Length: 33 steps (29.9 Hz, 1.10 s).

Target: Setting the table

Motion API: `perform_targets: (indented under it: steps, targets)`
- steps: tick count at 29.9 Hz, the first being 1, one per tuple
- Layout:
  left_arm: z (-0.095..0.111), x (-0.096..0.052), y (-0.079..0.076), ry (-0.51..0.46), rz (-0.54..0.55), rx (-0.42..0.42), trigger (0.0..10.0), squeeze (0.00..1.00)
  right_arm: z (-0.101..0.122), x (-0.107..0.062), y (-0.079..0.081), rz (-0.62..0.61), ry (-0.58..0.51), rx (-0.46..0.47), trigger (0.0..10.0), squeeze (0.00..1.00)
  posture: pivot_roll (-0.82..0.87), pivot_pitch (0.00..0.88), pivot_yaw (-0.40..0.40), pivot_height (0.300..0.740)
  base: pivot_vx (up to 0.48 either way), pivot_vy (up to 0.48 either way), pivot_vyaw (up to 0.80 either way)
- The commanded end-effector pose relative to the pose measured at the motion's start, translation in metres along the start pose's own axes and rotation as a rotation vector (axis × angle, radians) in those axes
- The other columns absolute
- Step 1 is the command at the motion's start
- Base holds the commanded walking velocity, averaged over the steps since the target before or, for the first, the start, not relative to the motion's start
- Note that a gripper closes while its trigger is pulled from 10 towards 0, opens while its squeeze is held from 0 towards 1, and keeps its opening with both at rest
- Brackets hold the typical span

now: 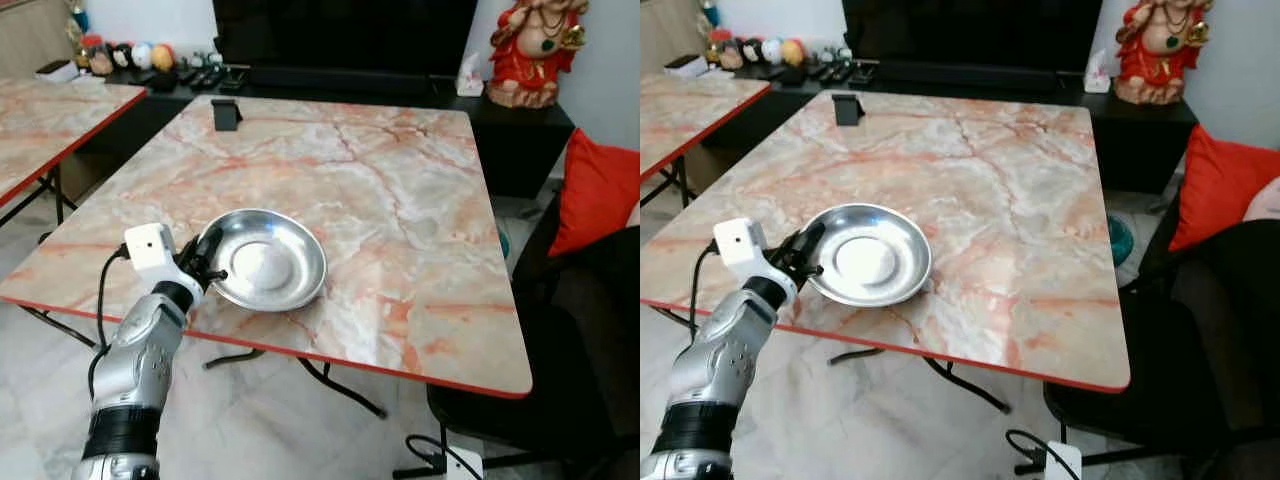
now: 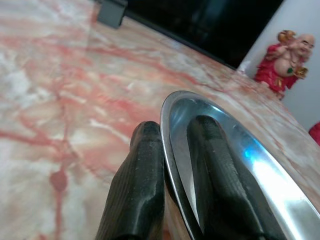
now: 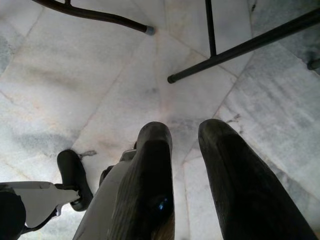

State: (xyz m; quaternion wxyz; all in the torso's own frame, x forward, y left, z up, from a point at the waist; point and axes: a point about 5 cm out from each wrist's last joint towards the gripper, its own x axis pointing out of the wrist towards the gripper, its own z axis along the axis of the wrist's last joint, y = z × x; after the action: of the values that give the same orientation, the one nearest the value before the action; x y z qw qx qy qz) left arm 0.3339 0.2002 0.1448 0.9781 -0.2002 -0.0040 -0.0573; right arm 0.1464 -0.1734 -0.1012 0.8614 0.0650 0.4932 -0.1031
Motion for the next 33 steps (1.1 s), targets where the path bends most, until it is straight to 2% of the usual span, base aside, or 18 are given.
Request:
perform_targets:
  steps: [1,3,11,14,23,26,32,33]
  targets:
    - [0.002,0.002,0.004,0.002,0.009,-0.027,10.0,0.0,-0.002,0.0,0.001,0.003,0.008,0.005,10.0,0.0,0.0,0.0,-0.019,0.74,0.0,0.0,0.0]
    - [-0.001,0.01,0.003,0.018,0.015,-0.056,10.0,0.0,-0.002,0.0,0.001,0.004,0.008,0.006,10.0,0.0,0.0,0.0,-0.014,0.74,0.0,0.0,0.0]
    - [-0.004,0.024,0.006,0.035,0.041,-0.051,10.0,0.0,-0.002,0.0,0.002,0.006,0.008,0.006,10.0,0.0,-0.01,0.0,-0.01,0.74,0.0,0.0,0.0]
    - [-0.014,0.029,0.008,0.114,0.052,0.004,10.0,0.0,-0.002,0.0,0.002,0.006,0.009,0.004,10.0,0.0,-0.02,0.0,-0.002,0.74,0.0,0.0,0.0]
    - [-0.021,0.029,0.006,0.141,0.043,0.008,10.0,0.0,-0.003,0.0,0.003,0.006,0.01,0.009,10.0,0.0,-0.03,0.0,0.009,0.74,0.0,0.0,0.0]
    - [-0.029,0.027,0.005,0.176,0.034,0.031,10.0,0.0,-0.004,-0.001,0.003,0.006,0.012,0.009,10.0,0.0,-0.03,0.0,0.012,0.74,0.0,0.0,0.0]
    - [-0.034,0.023,0.009,0.192,0.043,0.051,10.0,0.0,-0.005,-0.001,0.003,0.007,0.014,0.004,10.0,0.0,-0.03,0.0,0.011,0.74,0.0,0.0,0.0]
    - [-0.035,0.022,0.01,0.195,0.046,0.058,10.0,0.17,-0.005,-0.001,0.003,0.008,0.014,0.003,10.0,0.0,-0.03,0.0,0.01,0.74,0.0,0.0,0.0]
